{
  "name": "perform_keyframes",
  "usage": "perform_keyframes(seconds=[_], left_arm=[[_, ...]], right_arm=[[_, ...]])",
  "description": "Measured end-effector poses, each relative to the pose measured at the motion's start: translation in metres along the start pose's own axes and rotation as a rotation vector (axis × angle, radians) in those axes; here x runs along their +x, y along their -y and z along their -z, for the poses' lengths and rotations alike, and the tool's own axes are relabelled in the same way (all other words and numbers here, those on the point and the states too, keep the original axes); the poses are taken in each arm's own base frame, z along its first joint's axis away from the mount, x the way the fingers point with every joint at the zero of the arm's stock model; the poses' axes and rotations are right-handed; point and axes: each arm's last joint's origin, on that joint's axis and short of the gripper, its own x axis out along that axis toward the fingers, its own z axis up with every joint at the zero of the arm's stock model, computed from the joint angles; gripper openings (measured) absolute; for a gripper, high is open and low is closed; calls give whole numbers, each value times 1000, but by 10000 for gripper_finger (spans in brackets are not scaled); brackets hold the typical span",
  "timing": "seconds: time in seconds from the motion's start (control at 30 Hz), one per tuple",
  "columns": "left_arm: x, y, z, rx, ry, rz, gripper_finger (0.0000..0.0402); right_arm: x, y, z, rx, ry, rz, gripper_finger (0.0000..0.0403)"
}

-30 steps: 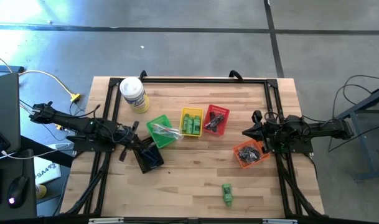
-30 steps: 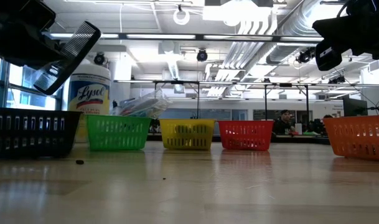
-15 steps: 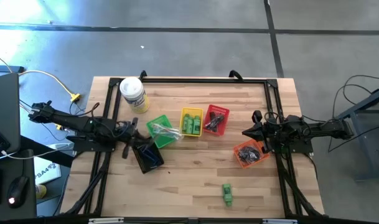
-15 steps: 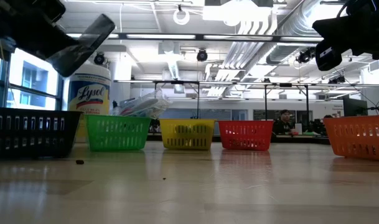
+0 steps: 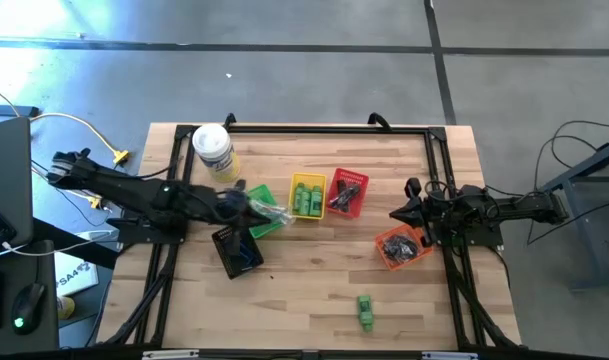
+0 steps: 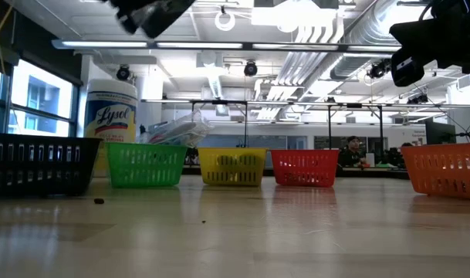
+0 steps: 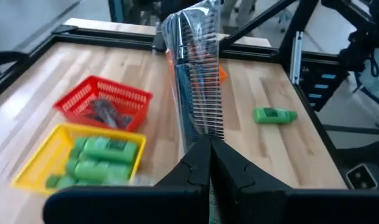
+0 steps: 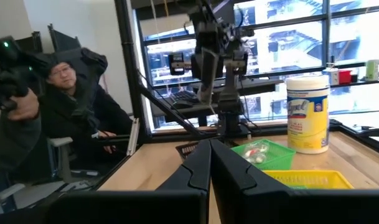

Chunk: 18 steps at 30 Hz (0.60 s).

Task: Pick & Place Travel size toiletries
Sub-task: Put the black comb into the red bin

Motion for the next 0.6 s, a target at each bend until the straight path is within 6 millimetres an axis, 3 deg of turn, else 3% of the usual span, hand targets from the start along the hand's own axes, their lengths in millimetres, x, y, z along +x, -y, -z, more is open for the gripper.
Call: perform_keyframes(seconds=[0.13, 0.3, 0.6], left_arm=[[25, 3, -35, 13, -22, -39, 0], [58, -16, -67, -23, -44, -77, 0], [123, -68, -89, -101, -112, -72, 0]], right_arm=[[0, 0, 0, 0, -1, -10, 2], [0, -1, 0, 0, -3, -22, 2], [0, -2, 1, 0, -15, -62, 2]])
